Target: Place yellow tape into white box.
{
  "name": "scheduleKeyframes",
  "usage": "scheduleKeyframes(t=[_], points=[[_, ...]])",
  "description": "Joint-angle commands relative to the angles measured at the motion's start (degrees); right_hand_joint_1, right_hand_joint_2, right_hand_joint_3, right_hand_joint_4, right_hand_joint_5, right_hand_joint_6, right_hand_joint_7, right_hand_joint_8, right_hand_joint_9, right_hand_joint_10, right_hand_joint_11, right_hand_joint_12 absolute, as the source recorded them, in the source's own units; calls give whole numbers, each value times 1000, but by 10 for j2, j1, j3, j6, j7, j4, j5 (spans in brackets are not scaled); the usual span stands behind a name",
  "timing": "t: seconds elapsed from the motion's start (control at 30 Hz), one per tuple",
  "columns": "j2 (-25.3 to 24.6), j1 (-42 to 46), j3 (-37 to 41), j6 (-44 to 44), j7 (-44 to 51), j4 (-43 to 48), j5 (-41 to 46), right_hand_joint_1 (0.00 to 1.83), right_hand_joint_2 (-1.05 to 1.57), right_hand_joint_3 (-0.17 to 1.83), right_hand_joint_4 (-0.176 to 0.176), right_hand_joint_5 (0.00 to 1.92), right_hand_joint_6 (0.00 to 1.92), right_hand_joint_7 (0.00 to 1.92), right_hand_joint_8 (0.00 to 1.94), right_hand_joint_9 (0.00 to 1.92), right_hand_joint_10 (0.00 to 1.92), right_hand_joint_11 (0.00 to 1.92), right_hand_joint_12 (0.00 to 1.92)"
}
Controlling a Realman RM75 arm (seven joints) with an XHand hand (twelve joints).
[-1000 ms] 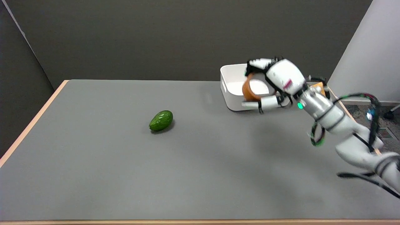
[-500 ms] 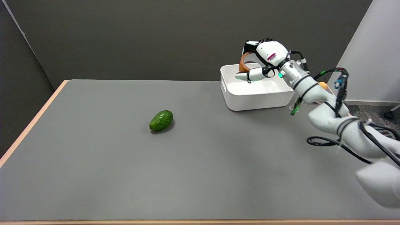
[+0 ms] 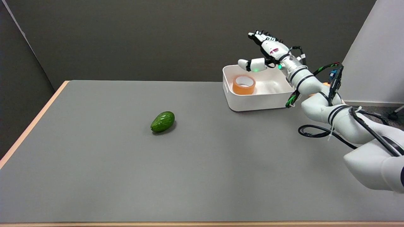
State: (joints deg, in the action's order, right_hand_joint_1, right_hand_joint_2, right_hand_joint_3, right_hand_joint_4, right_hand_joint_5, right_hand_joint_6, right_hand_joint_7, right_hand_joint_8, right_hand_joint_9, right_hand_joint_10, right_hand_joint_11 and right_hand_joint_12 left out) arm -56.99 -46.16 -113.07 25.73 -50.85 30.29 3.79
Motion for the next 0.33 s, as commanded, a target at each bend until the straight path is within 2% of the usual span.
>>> scheduleKeyframes(t=[0.03, 0.1, 0.2, 0.33], points=[[44, 213, 102, 72, -33, 163, 380, 376, 495, 849, 46, 23, 121, -1, -1, -1, -1, -1, 751], [46, 253, 109, 146, -33, 186, 479, 383, 506, 851, 39, 21, 110, -1, -1, -1, -1, -1, 645], [47, 305, 133, 220, -33, 214, 592, 367, 529, 871, 26, 27, 117, -1, -1, -1, -1, -1, 585], [50, 360, 175, 261, -74, 211, 646, 418, 528, 908, 15, 43, 121, 0, 43, 0, 24, 0, 585]])
